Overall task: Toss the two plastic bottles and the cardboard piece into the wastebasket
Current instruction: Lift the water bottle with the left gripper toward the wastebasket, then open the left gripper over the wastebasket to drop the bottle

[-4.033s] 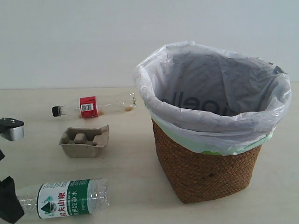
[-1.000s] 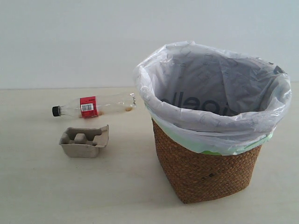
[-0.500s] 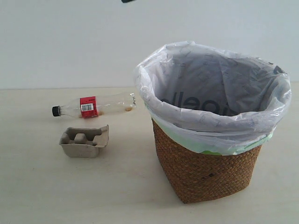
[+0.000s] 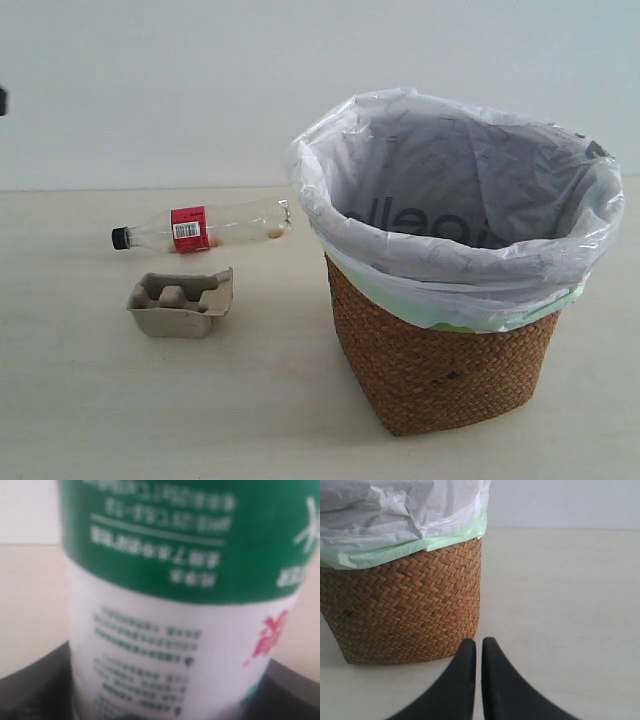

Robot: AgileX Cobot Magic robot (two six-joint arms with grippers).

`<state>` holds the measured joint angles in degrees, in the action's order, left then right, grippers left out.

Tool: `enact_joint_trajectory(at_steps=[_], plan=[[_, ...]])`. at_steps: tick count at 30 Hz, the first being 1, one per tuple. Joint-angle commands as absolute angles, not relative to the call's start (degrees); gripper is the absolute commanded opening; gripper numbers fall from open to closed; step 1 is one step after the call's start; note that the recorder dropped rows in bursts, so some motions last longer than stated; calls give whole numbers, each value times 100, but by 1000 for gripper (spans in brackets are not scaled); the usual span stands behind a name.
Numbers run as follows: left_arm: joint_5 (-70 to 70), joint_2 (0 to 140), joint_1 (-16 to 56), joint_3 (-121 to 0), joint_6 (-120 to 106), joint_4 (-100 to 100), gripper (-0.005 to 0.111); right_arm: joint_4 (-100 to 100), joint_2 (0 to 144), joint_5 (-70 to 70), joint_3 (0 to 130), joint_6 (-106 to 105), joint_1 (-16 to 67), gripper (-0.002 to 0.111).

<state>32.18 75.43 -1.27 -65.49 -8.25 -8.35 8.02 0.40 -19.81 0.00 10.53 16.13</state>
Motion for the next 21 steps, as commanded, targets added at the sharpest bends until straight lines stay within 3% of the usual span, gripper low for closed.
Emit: enact_joint_trajectory(at_steps=[1, 4, 8, 9, 11, 12, 14, 21], plan=[[3420, 7393, -232, -6535, -490, -747, 4, 809, 0, -1919, 0, 1013, 1591, 0], [2998, 7776, 375, -6535, -1142, -2052, 4, 809, 0, -1919, 0, 1013, 1591, 0], [1797, 8660, 1887, -7426, -4230, -6026, 7, 809, 0, -1919, 0, 1013, 1591, 0], [1963, 8847, 2106, -7956, -4781, -6728, 15, 809, 0, -1919, 0, 1013, 1591, 0], [2312, 9345, 2412, -9083, -4754, -7656, 47, 809, 0, -1919, 0, 1013, 1591, 0], [2546, 9649, 2556, -9641, -4274, -7864, 76, 809, 0, -1919, 0, 1013, 1591, 0], [3090, 10070, 2607, -10321, -3168, -7813, 99, 809, 0, -1919, 0, 1013, 1591, 0], [4197, 10068, 2078, -10513, -1458, -5647, 100, 809, 0, -1919, 0, 1013, 1591, 0]])
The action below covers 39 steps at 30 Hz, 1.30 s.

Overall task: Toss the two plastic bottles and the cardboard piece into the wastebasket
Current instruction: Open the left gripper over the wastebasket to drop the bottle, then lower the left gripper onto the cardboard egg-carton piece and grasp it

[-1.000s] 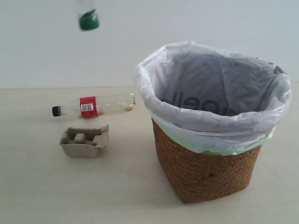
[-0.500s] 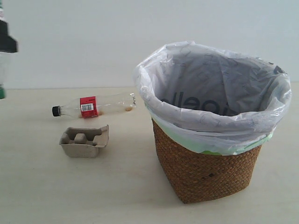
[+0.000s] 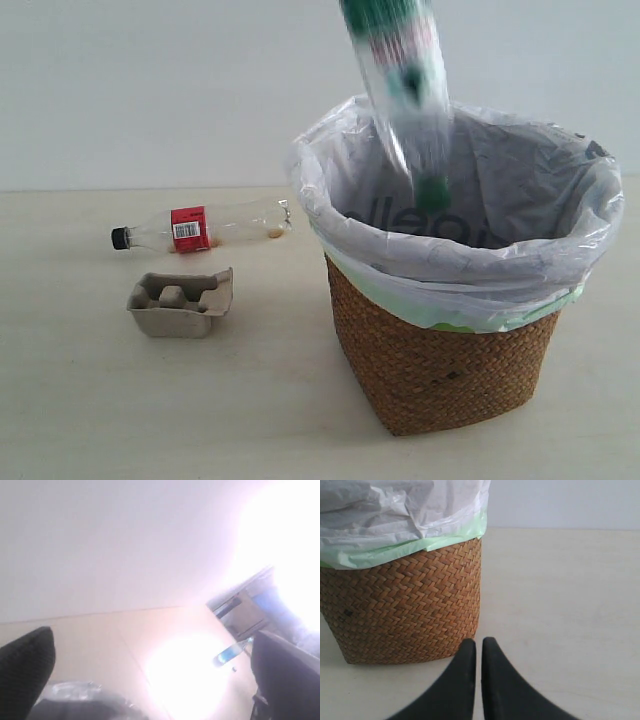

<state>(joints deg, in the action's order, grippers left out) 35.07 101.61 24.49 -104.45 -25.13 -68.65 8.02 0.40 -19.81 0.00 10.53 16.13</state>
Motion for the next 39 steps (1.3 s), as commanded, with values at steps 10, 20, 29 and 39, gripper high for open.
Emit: enact_joint_trajectory(at_steps=[10, 20, 29, 39], plan=[[6996, 9805, 1087, -10434, -218, -1207, 100, 809, 0, -1919, 0, 1013, 1591, 0], [6996, 9748, 1087, -8330, -474, -631, 100, 809, 0, -1919, 0, 1013, 1591, 0], [6141, 9762, 1087, -7501, -546, -894, 100, 809, 0, -1919, 0, 1013, 1591, 0], [5602, 10262, 1620, -7501, -4418, -825, 100, 809, 0, -1919, 0, 1013, 1591, 0]])
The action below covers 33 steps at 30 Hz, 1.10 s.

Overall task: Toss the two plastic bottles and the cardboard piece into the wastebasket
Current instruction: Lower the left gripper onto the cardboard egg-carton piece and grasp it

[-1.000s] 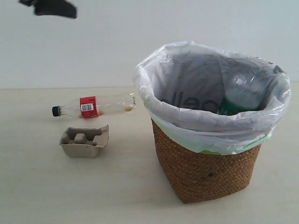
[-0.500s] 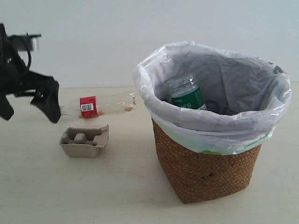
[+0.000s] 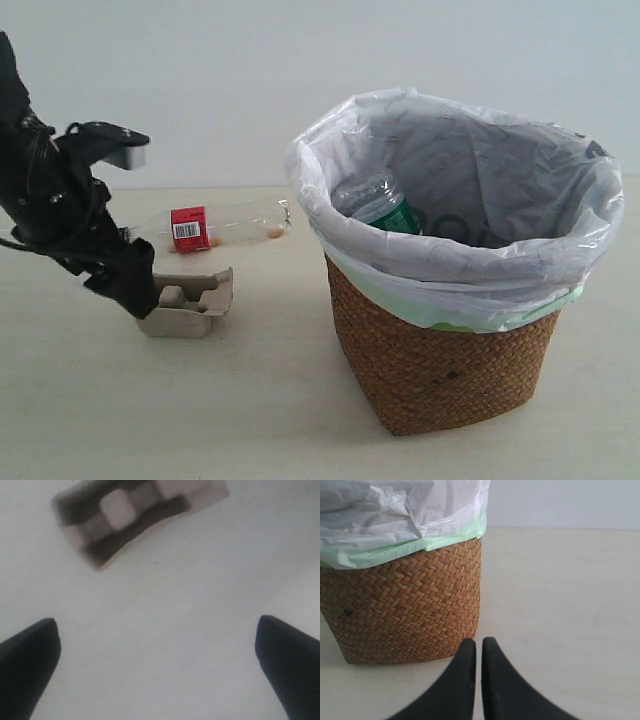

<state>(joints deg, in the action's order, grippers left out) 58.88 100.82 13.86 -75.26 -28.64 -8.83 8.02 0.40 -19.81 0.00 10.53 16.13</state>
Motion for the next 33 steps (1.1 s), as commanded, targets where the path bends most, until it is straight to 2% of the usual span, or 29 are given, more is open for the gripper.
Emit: enact_joint_trajectory(at_steps=[1, 11, 18, 33], plan=[[5431, 10326, 1680, -7501, -4748, -720, 99, 809, 0, -1919, 0, 1013, 1591, 0], [4296, 10938, 1829, -7501, -5855, 147, 75, 809, 0, -1919, 0, 1013, 1591, 0], [3747, 11173, 1854, -7501, -5845, 134, 83, 809, 0, -1919, 0, 1013, 1591, 0], [3403, 11385, 1854, -7501, -6150, 134, 83, 809, 0, -1919, 0, 1013, 1591, 0]])
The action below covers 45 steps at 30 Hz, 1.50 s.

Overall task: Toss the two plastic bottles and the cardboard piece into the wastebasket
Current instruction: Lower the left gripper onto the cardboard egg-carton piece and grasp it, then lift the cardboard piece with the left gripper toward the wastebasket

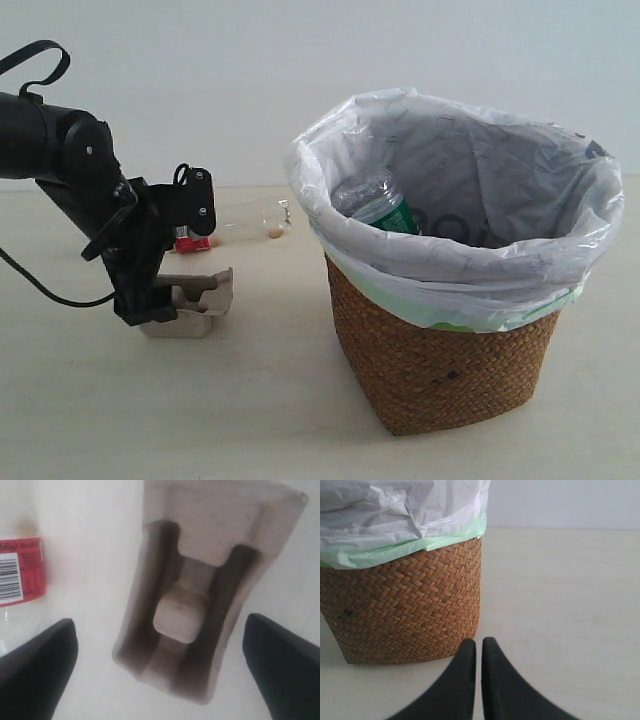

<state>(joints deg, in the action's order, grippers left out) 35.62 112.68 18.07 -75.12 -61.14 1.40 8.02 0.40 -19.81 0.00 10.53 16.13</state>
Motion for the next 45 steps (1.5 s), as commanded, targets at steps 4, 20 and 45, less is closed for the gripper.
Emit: enact_joint_trajectory(at_steps=[4, 20, 45], plan=[[3387, 11494, 1854, -7501, -6407, 134, 83, 809, 0, -1919, 0, 1013, 1591, 0], [2956, 11864, 1854, -7501, -6673, 73, 83, 809, 0, -1919, 0, 1013, 1591, 0], [4070, 11435, 1830, -7522, -4506, 803, 4, 809, 0, -1919, 0, 1013, 1591, 0]])
